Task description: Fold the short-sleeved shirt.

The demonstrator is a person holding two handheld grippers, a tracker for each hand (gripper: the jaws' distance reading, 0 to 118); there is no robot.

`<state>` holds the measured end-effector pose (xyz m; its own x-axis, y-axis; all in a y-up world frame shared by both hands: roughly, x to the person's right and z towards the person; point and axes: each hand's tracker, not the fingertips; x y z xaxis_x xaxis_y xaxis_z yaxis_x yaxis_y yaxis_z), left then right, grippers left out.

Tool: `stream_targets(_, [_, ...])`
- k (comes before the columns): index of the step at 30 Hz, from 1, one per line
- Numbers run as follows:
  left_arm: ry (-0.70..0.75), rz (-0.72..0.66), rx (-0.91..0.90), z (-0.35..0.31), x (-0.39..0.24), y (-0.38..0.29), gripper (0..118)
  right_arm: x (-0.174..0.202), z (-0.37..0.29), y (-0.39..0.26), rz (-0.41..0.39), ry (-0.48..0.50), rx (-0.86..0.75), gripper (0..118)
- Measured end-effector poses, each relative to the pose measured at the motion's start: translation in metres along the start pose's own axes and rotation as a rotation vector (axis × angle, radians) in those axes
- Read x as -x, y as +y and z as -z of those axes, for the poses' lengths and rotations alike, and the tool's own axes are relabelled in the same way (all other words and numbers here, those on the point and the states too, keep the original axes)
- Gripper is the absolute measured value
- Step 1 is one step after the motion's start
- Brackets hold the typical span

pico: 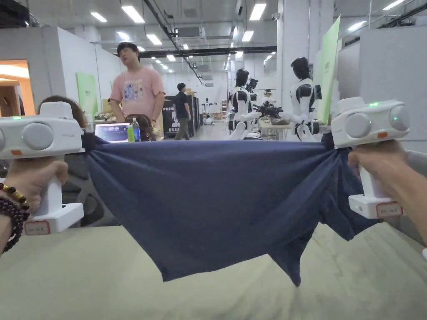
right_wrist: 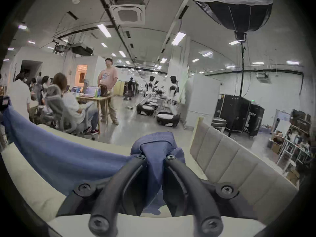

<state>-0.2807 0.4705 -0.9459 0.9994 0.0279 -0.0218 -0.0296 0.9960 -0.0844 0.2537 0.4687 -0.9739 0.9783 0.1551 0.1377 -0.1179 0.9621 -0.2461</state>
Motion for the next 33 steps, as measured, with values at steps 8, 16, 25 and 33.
stream_targets(8, [0.006, 0.024, -0.04, 0.023, -0.021, -0.004, 3, -0.008, 0.02, -0.004, 0.059, -0.011, -0.02, 12])
stream_targets(16, [-0.015, -0.008, 0.149, 0.047, -0.021, -0.115, 3, 0.014, 0.051, -0.118, 0.079, 0.051, 0.143, 12])
stream_targets(25, [-0.133, 0.011, 0.34, -0.061, -0.006, -0.229, 3, 0.002, -0.03, -0.253, 0.004, 0.176, 0.208, 12])
stream_targets(33, [-0.156, -0.002, 0.514, -0.213, -0.002, -0.332, 3, -0.019, -0.154, -0.377, -0.178, 0.241, 0.422, 12])
